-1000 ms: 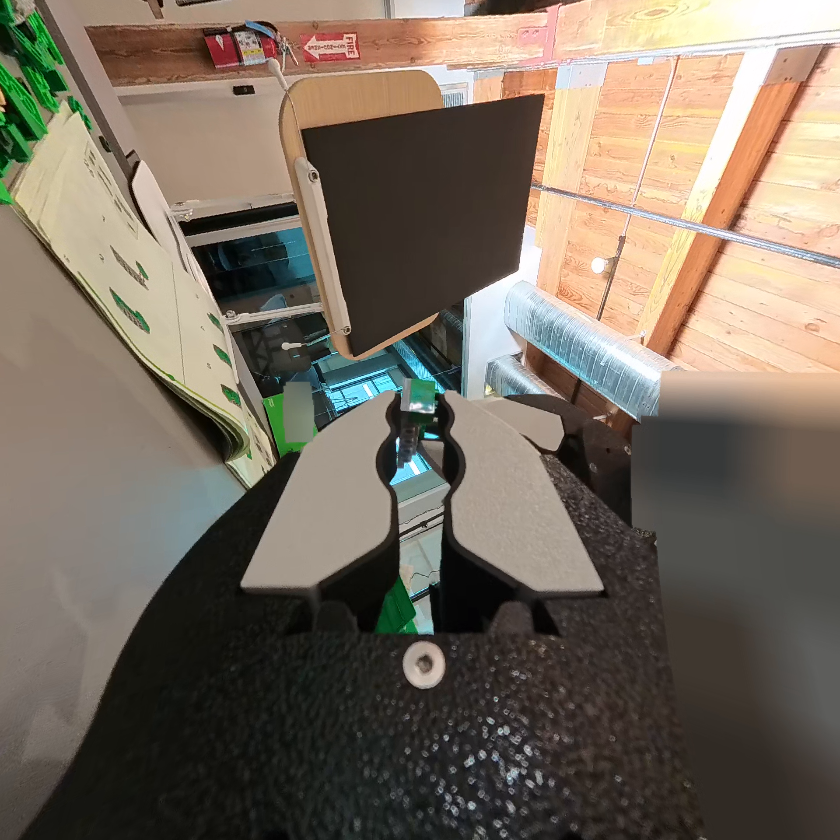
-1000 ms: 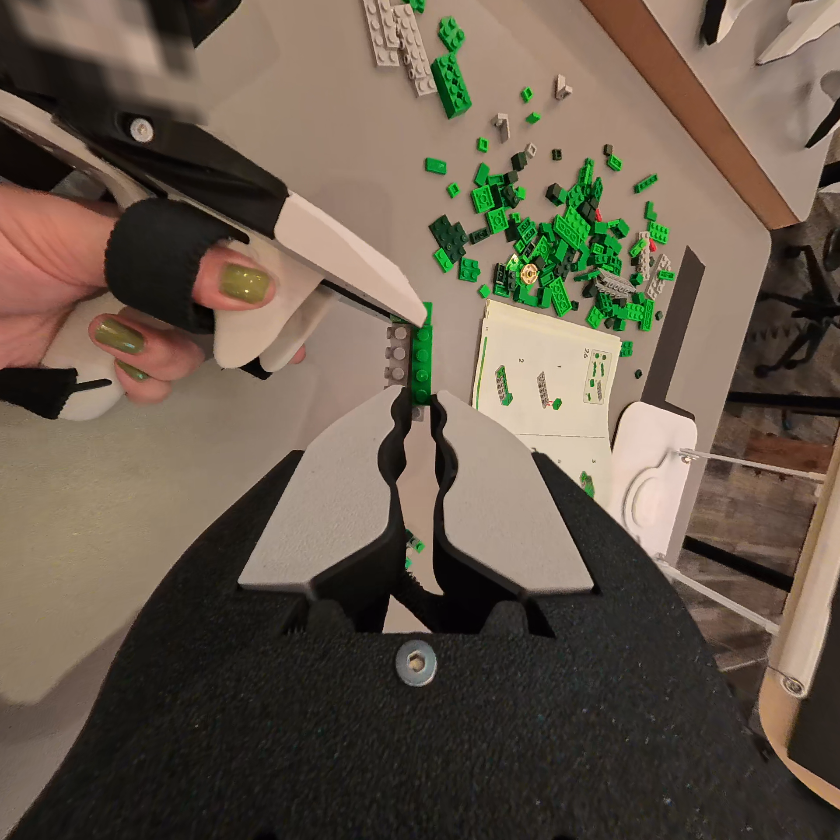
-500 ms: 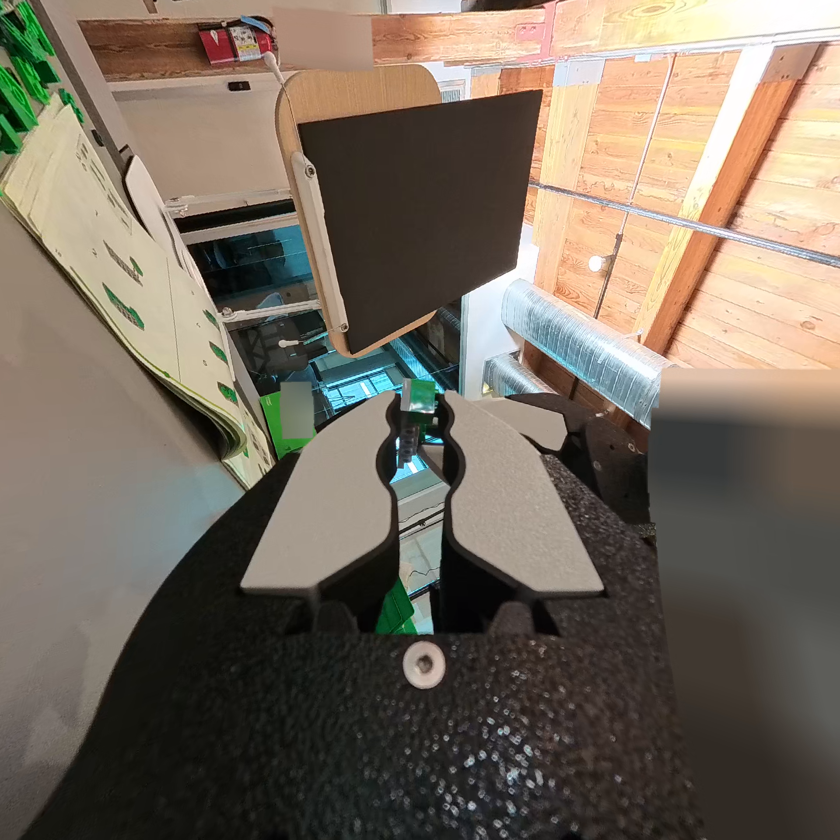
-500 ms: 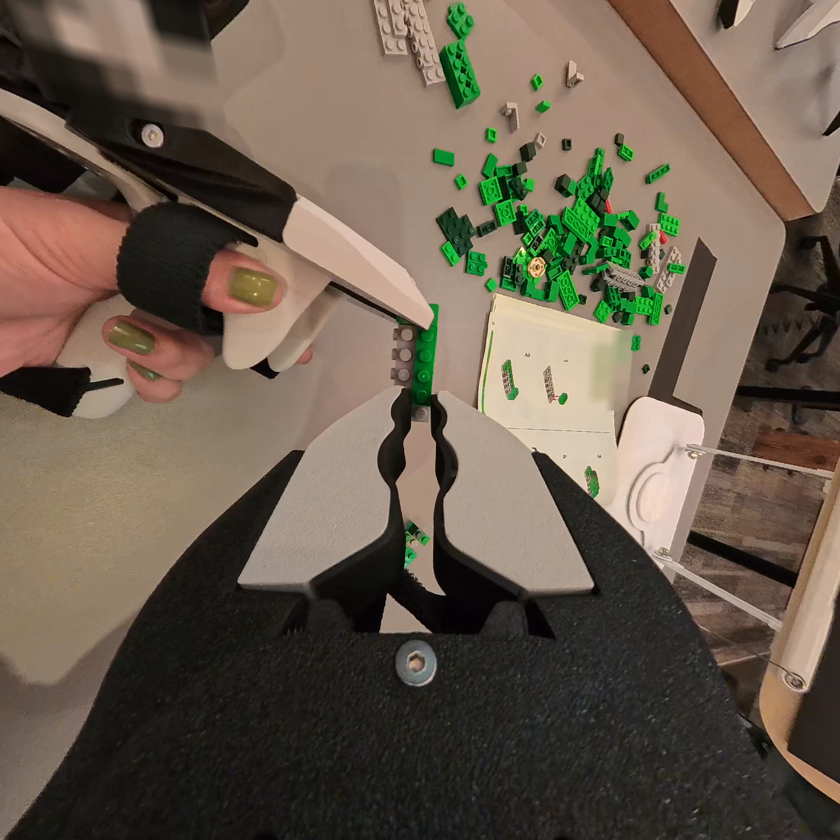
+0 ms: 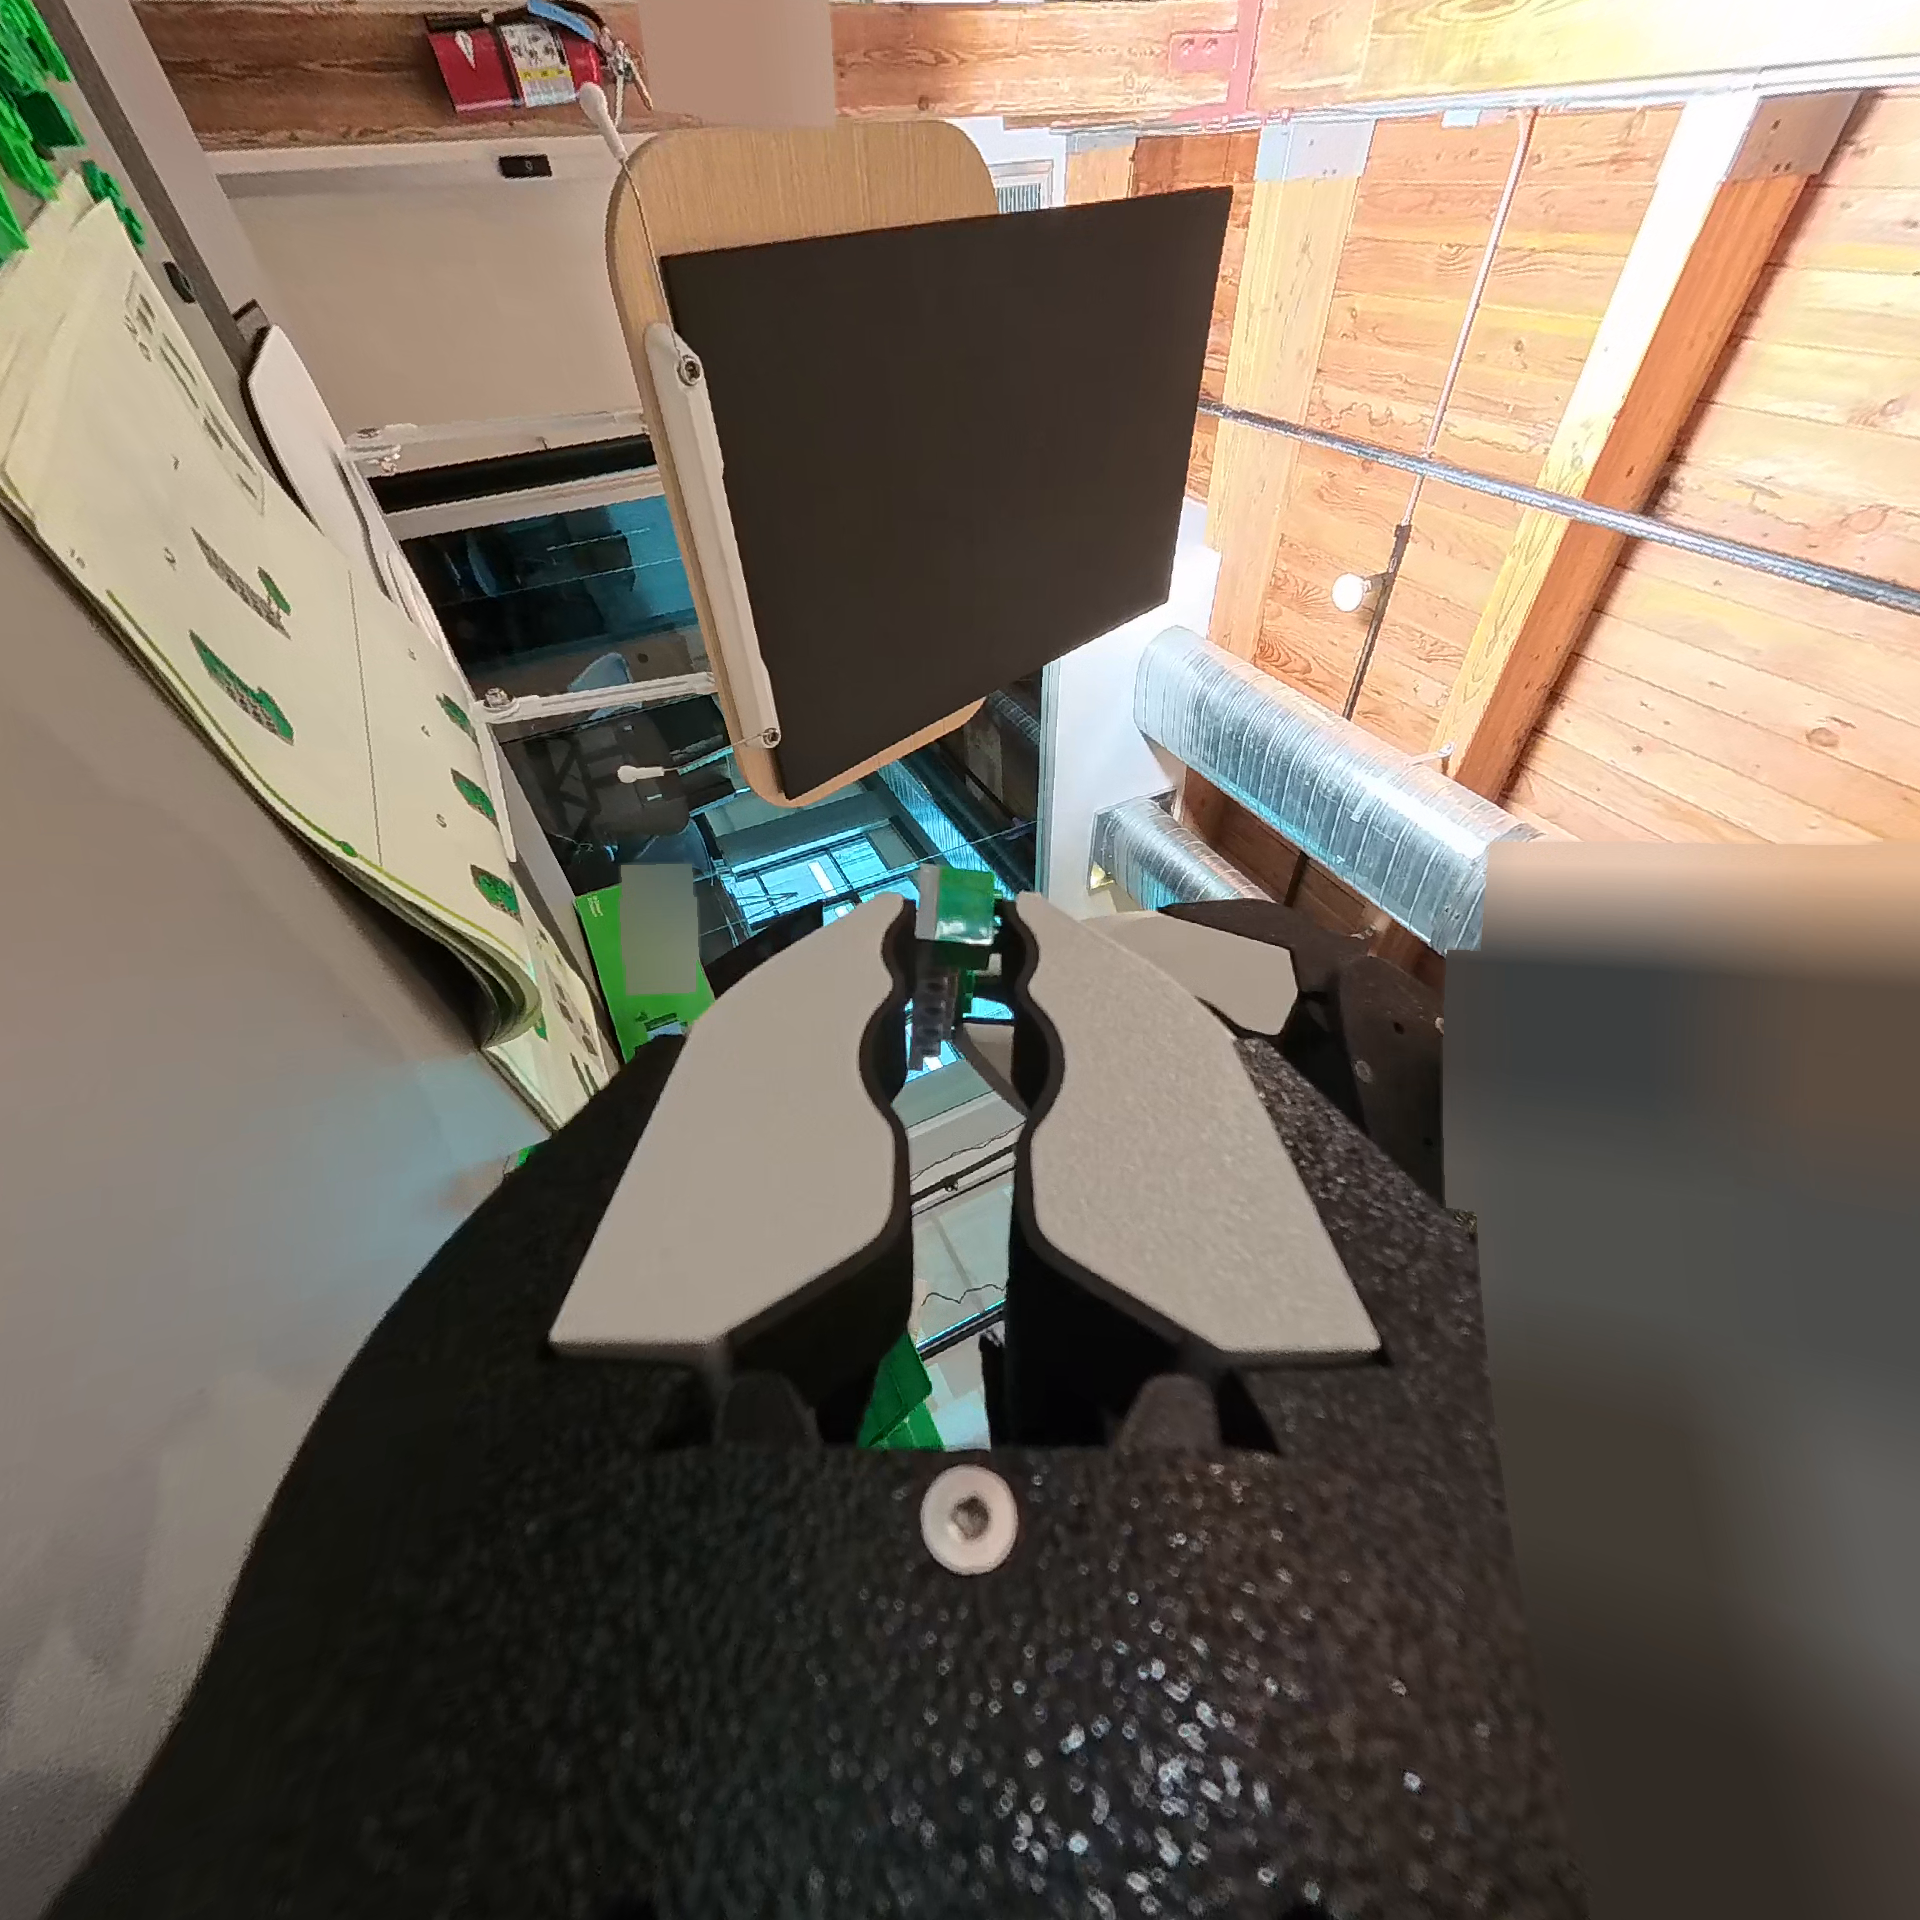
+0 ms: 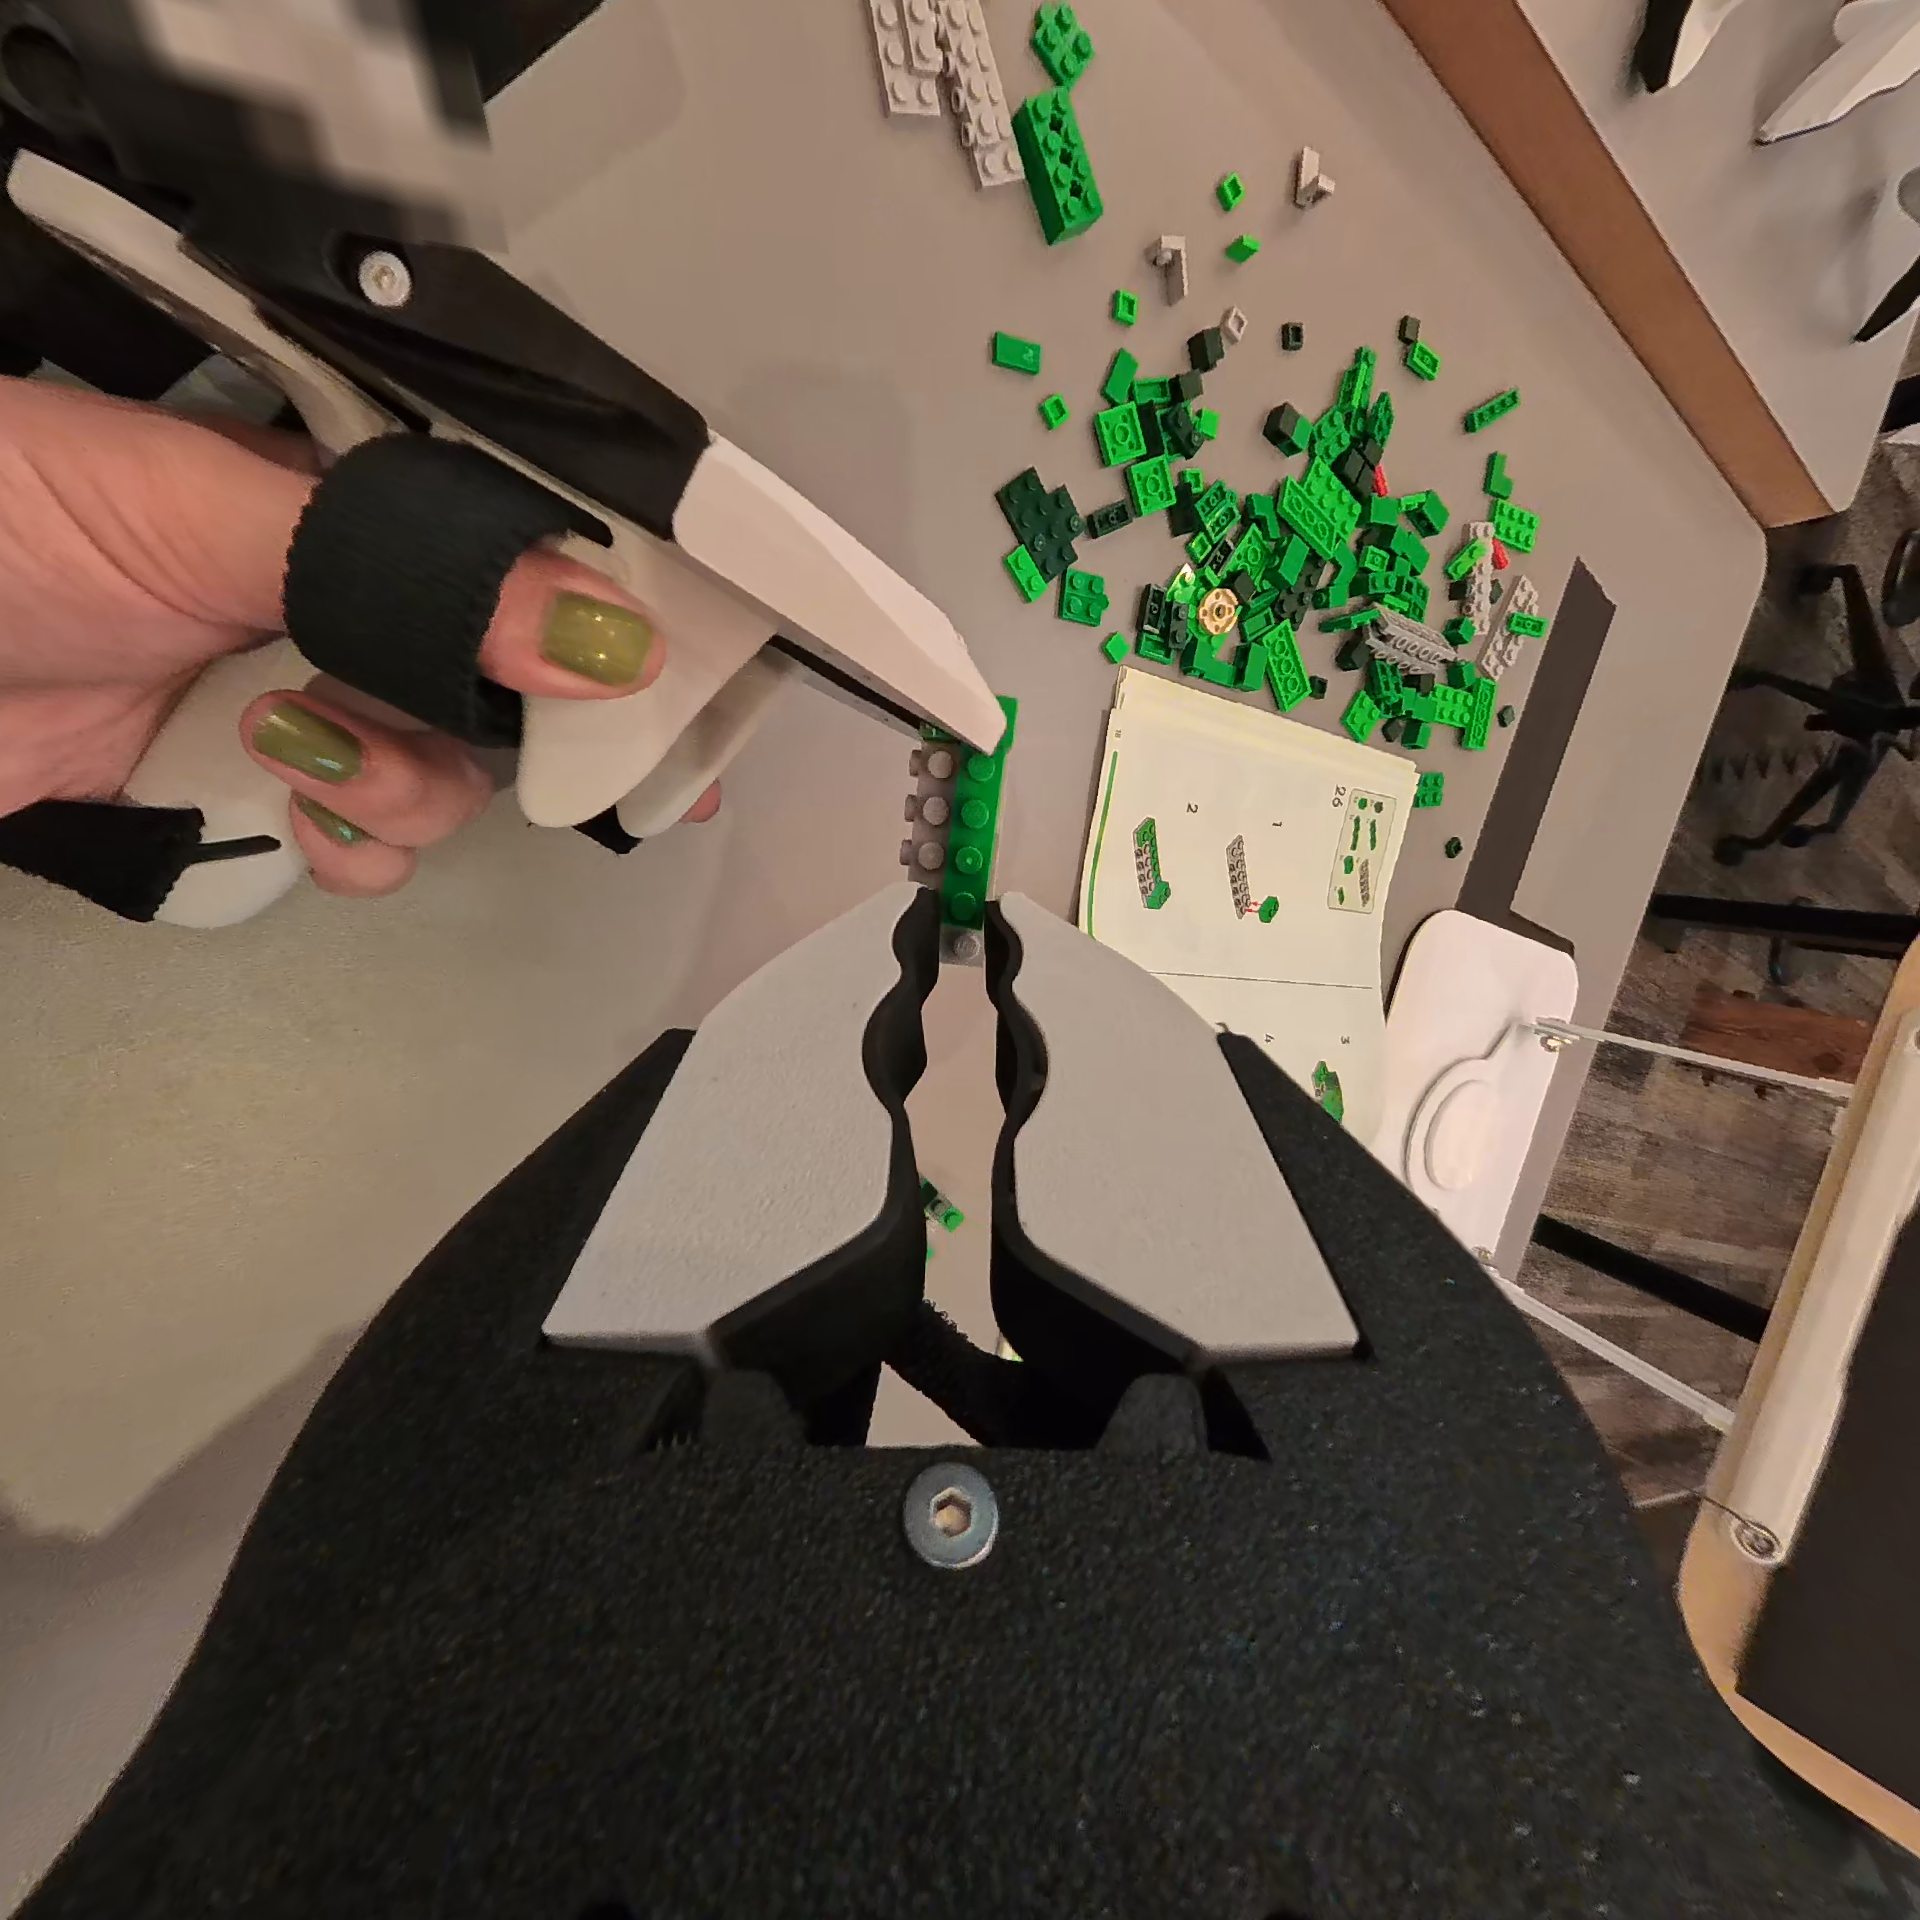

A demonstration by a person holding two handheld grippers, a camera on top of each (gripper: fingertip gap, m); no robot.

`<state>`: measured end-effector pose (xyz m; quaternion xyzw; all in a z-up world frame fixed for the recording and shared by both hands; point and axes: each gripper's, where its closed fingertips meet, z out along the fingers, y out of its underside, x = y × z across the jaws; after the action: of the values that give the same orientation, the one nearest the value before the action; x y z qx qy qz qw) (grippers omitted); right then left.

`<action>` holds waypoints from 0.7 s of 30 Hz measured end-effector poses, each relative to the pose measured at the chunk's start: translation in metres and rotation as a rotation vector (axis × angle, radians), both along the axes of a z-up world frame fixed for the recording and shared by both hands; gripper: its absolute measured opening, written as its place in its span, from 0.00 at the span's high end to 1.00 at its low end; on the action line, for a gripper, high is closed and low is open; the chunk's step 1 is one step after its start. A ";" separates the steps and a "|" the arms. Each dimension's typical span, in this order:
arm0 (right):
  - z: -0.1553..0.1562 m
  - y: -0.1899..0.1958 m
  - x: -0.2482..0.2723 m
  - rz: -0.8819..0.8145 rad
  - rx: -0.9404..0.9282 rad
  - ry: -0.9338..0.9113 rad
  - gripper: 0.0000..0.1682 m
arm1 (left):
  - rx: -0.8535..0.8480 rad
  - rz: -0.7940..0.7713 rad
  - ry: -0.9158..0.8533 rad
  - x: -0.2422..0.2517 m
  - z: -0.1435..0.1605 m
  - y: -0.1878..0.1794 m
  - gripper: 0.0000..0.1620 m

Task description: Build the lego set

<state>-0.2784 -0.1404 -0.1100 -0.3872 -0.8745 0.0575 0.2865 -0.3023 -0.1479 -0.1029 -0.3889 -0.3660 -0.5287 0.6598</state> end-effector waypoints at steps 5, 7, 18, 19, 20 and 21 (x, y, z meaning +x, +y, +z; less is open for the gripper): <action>0.001 0.001 -0.001 -0.005 0.004 0.001 0.95 | 0.001 -0.007 -0.004 0.001 0.001 0.000 0.91; 0.002 0.001 0.000 -0.005 0.005 0.001 0.95 | 0.004 -0.009 -0.004 0.001 0.001 0.000 0.91; 0.014 0.001 0.016 -0.105 -0.588 -0.029 0.84 | 0.028 -0.098 0.022 0.013 0.004 -0.002 0.91; 0.012 0.000 0.017 -0.126 -0.687 -0.061 0.83 | 0.033 -0.112 0.020 0.015 0.005 -0.001 0.91; 0.010 -0.002 0.018 -0.141 -0.780 -0.086 0.82 | 0.037 -0.126 0.019 0.017 0.005 -0.001 0.91; 0.009 -0.003 0.017 -0.152 -0.854 -0.101 0.82 | 0.040 -0.136 0.018 0.020 0.005 -0.001 0.91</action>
<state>-0.2614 -0.1438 -0.1014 -0.5365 -0.7542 0.3736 0.0611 -0.2827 -0.1485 -0.0978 -0.4045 -0.3222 -0.5758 0.6333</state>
